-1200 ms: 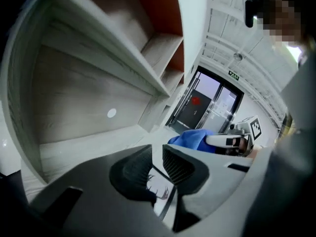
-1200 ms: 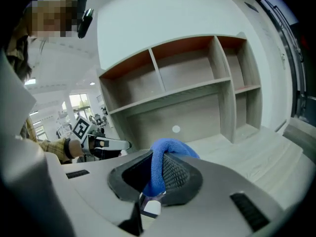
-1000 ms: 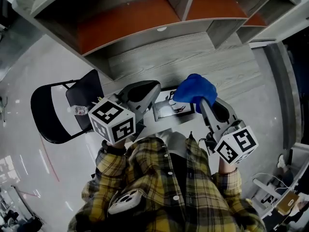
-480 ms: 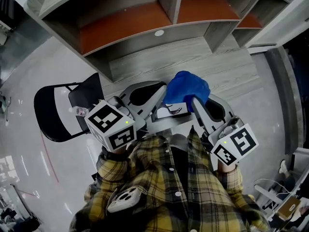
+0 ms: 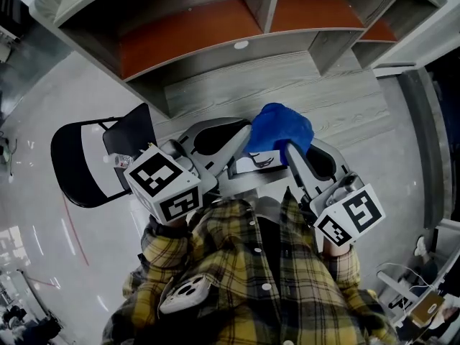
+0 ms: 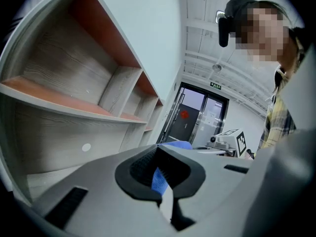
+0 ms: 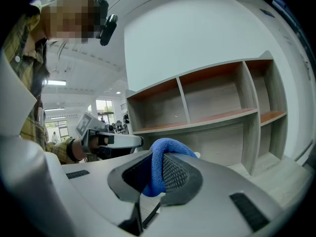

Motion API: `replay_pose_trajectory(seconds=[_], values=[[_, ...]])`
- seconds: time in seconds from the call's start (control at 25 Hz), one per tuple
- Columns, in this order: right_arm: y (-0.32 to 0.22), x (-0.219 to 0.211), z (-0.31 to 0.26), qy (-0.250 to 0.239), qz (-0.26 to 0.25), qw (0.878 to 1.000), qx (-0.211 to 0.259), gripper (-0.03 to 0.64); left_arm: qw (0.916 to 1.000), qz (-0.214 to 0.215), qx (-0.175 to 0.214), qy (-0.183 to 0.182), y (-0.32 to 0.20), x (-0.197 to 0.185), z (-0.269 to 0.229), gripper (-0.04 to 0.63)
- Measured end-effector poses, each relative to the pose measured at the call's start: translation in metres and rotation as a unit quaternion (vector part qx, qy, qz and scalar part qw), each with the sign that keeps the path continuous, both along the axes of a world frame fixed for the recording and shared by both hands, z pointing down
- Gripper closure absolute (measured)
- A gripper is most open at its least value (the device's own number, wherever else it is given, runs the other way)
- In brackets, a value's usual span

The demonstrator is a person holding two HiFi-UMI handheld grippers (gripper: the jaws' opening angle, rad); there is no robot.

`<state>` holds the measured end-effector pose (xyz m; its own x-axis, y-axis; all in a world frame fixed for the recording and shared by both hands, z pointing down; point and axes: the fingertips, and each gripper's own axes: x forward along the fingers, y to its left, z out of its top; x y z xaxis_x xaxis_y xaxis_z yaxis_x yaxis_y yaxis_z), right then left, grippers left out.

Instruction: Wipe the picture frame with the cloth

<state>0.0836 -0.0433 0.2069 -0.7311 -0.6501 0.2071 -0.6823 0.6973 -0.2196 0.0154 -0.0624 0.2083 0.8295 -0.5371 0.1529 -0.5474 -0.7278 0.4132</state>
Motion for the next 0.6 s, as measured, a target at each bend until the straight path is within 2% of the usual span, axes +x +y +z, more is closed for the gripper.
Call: replay_pose_trajectory(seconds=[0.16,0.6], values=[[0.000,0.000,0.002,0.000,-0.001,1.000,-0.003,0.571,1.0000,0.006,-0.004,0.001,-0.003,0.000,0.000,0.591],[0.001,0.004,0.008,-0.004,-0.009,1.000,-0.012,0.571,0.9991,0.006,0.011,-0.040,-0.011,-0.004,0.005,0.591]])
